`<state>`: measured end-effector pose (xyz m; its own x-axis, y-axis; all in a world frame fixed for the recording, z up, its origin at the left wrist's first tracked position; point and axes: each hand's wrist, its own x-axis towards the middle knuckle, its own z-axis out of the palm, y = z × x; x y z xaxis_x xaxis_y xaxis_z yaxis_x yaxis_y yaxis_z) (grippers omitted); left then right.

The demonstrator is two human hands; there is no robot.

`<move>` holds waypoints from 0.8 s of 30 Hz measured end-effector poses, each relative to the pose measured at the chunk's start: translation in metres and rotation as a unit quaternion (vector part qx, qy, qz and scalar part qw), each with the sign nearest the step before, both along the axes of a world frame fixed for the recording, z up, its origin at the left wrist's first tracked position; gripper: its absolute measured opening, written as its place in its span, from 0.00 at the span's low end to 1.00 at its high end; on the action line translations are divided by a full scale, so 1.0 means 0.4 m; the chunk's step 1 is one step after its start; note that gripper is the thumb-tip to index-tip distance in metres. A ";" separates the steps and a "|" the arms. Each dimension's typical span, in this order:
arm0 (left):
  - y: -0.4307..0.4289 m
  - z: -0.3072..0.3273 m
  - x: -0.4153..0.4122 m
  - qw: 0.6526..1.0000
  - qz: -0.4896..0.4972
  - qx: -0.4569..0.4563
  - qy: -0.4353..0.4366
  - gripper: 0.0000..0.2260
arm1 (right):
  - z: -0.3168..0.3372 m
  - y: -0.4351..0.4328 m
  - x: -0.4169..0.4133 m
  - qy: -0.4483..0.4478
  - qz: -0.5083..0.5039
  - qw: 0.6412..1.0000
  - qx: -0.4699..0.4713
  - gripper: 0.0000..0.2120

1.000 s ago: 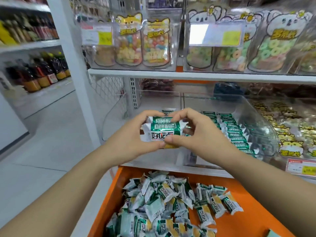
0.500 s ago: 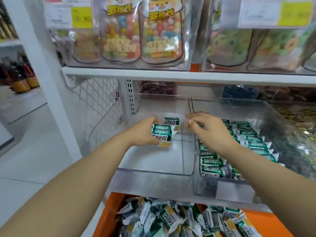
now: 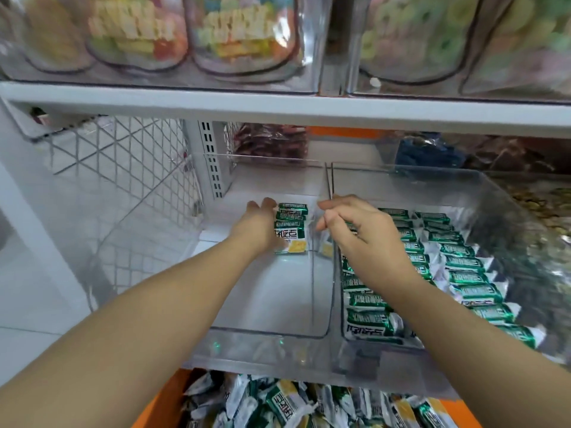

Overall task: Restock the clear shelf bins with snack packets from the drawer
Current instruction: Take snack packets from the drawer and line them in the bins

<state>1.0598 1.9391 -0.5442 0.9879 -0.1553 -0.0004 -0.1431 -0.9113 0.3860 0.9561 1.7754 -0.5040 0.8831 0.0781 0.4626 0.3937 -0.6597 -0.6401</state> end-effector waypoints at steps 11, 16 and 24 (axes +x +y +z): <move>-0.015 -0.006 -0.028 0.998 -0.016 -0.056 -0.002 0.26 | 0.002 0.002 -0.005 0.015 0.003 1.000 0.019 0.13; 0.003 0.036 -0.045 1.000 -0.016 0.008 0.010 0.32 | 0.011 0.006 -0.019 0.029 0.008 0.999 0.014 0.13; 0.047 0.137 -0.257 0.984 -0.060 -0.079 -0.149 0.17 | 0.029 0.020 -0.114 -0.002 0.028 0.998 -0.063 0.12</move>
